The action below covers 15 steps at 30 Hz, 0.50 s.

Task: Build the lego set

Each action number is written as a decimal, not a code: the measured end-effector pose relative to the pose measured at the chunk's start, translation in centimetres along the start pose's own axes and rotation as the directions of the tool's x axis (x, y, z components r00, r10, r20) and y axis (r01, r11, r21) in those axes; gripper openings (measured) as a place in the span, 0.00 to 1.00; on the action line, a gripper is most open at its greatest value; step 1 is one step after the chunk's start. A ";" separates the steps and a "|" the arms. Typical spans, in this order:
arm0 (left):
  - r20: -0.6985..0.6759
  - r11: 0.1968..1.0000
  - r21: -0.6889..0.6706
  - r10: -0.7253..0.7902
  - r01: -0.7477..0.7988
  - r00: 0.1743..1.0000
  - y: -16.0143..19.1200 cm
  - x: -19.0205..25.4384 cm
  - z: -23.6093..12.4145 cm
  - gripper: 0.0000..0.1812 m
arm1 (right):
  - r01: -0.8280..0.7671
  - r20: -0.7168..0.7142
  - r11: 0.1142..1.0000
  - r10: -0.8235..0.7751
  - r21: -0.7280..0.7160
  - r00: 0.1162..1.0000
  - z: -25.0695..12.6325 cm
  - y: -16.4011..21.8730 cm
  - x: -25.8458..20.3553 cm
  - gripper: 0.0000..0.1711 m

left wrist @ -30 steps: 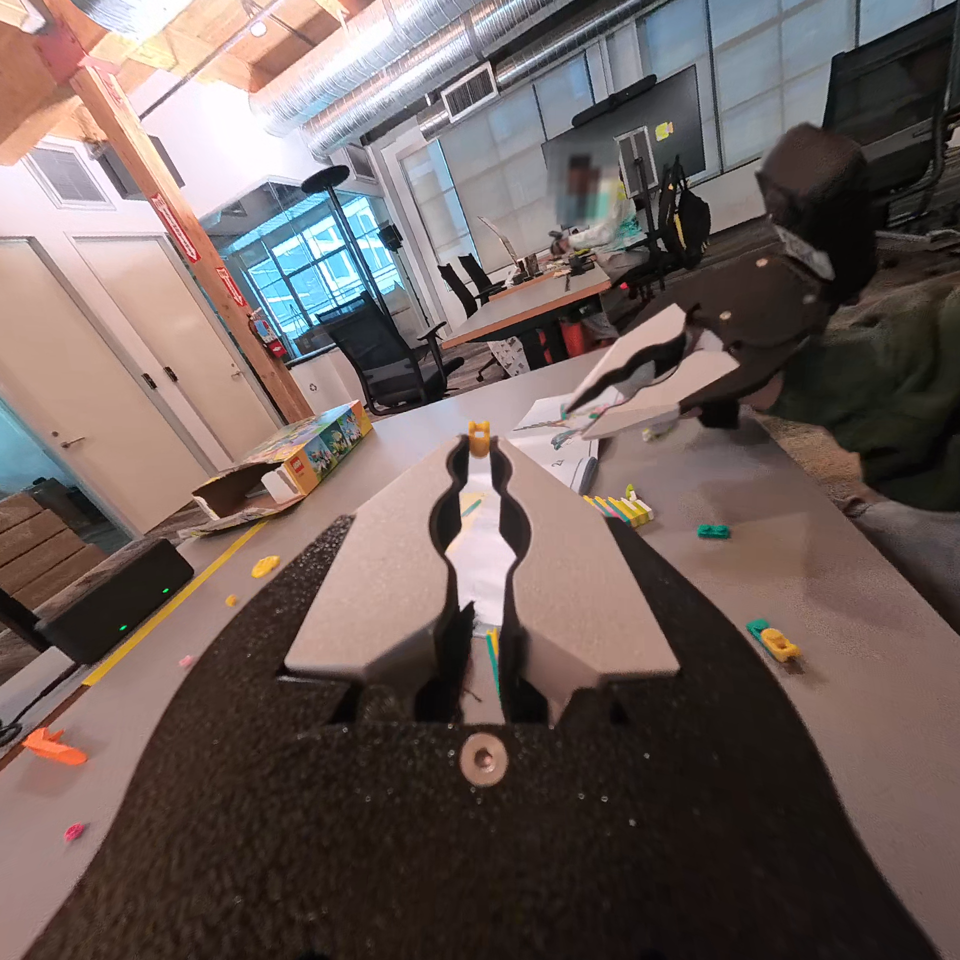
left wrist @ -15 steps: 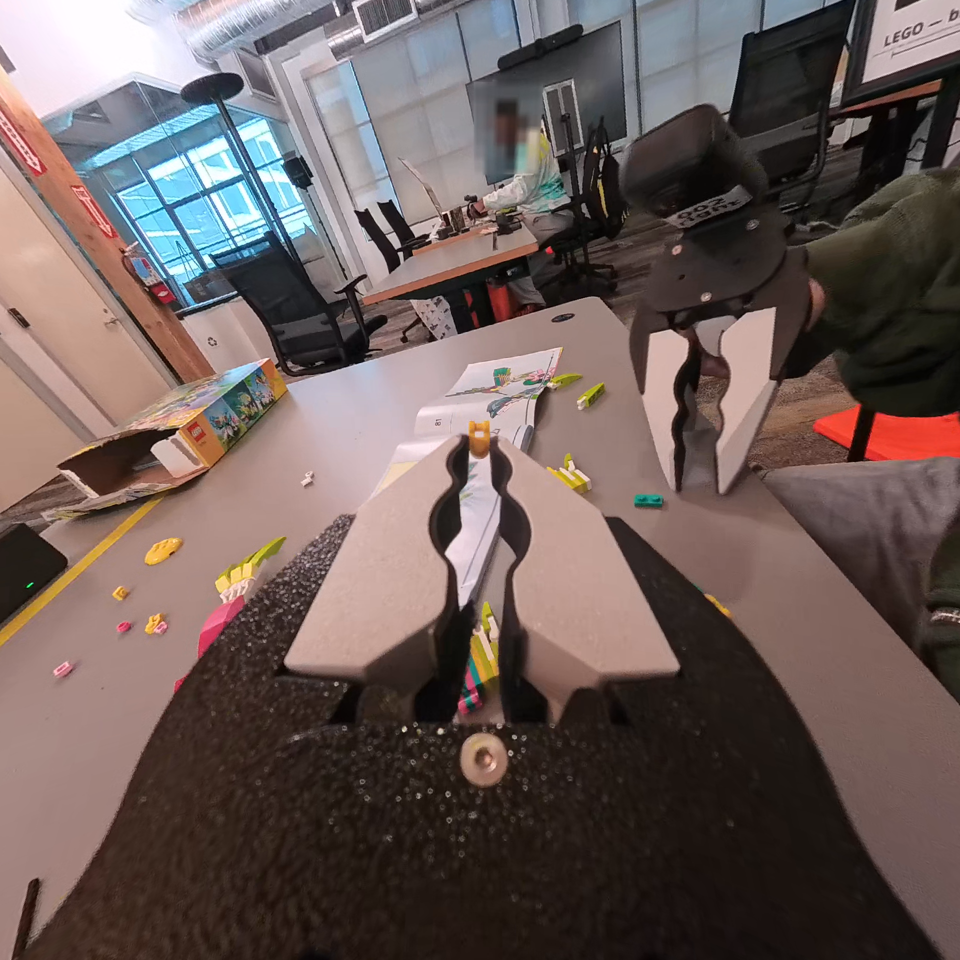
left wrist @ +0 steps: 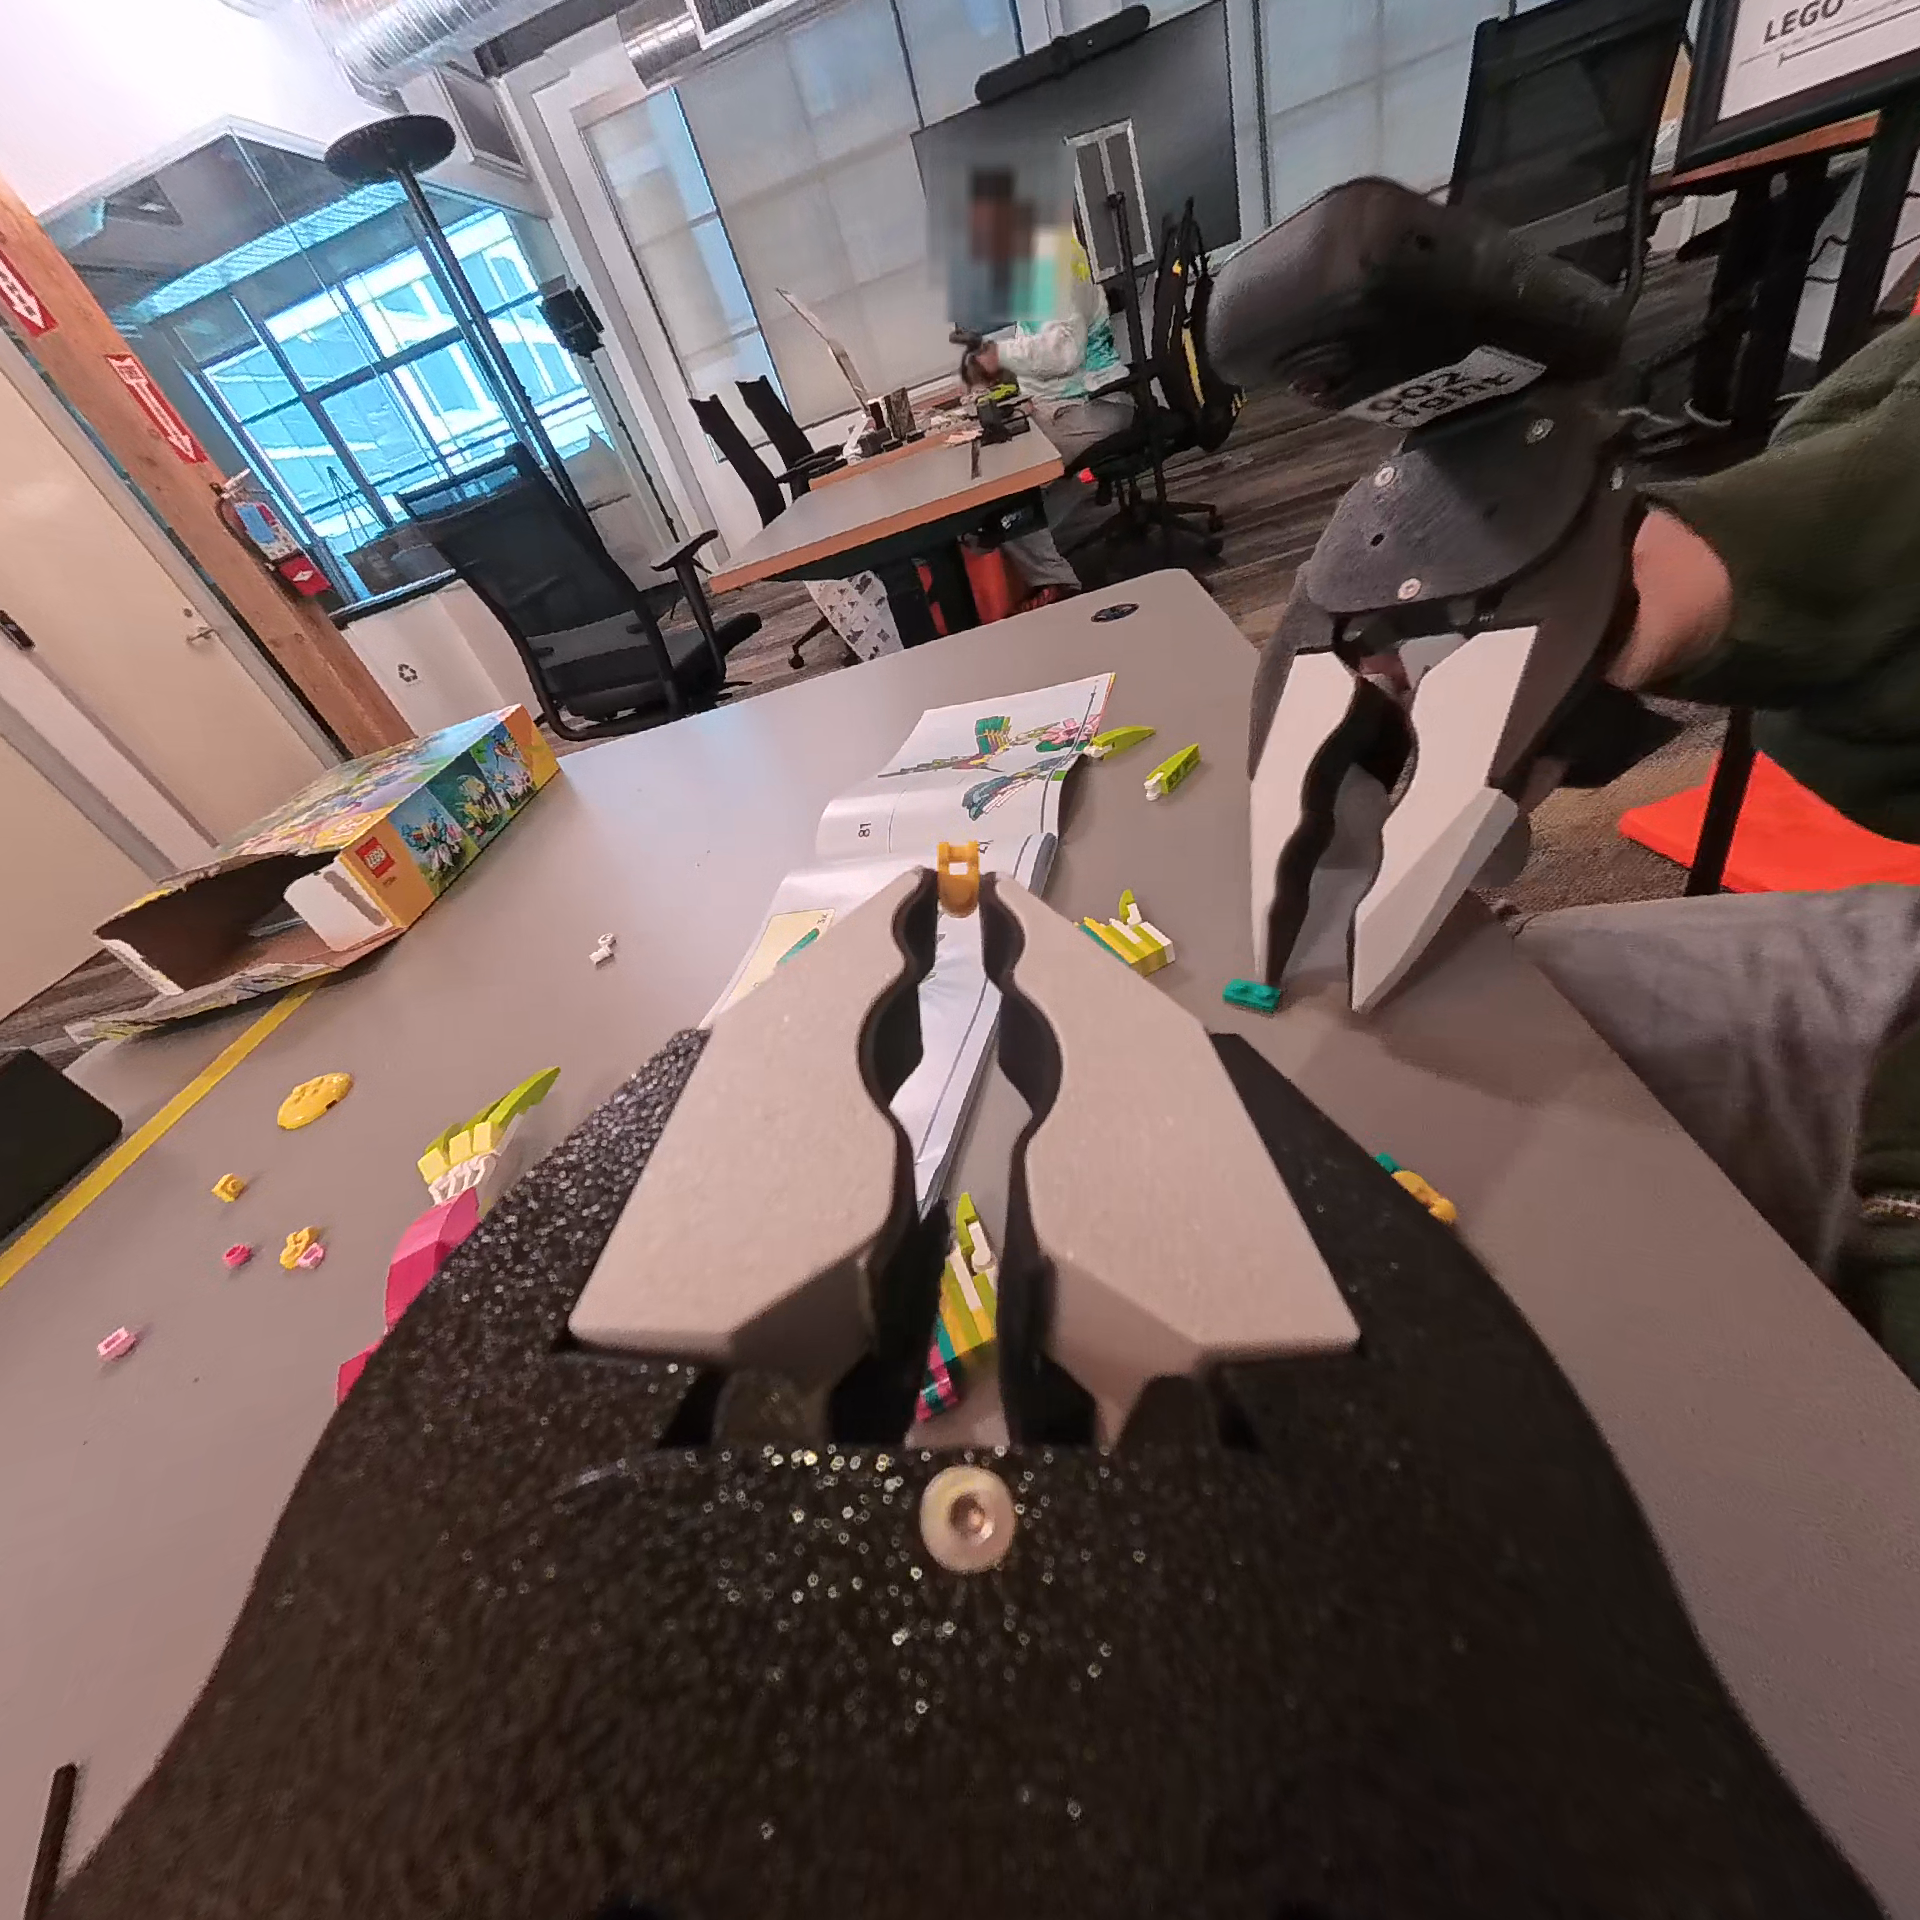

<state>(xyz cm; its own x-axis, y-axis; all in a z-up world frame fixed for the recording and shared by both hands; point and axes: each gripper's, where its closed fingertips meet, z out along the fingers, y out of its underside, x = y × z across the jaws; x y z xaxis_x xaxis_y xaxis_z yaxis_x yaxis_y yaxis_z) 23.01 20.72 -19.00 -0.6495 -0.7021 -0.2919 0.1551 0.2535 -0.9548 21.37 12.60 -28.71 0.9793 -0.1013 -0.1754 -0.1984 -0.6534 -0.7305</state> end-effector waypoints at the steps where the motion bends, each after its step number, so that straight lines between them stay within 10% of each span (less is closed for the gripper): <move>1: -0.002 1.000 -0.001 0.003 -0.003 1.000 0.0 0.0 0.0 0.03 | -0.009 0.004 1.000 0.009 0.004 1.000 0.1 -0.1 0.0 0.15; 9: -0.089 0.988 -0.050 0.141 -0.145 0.986 0.7 2.4 0.6 0.03 | -0.060 0.084 0.929 0.031 0.366 0.996 -1.2 -7.2 -1.6 0.10; 15: -0.108 0.970 -0.092 0.214 -0.224 0.971 1.4 3.1 0.9 0.03 | -0.132 -0.076 0.951 0.159 0.280 0.984 -1.3 -4.7 1.9 0.10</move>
<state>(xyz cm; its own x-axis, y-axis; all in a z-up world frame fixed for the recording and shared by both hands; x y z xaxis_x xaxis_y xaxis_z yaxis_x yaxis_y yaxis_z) 21.92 18.29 -21.33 -0.6780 -0.5556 -0.4814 0.2273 0.4643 -0.8560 24.27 14.50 -24.72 0.9356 -0.2602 -0.2387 -0.3291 -0.3977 -0.8565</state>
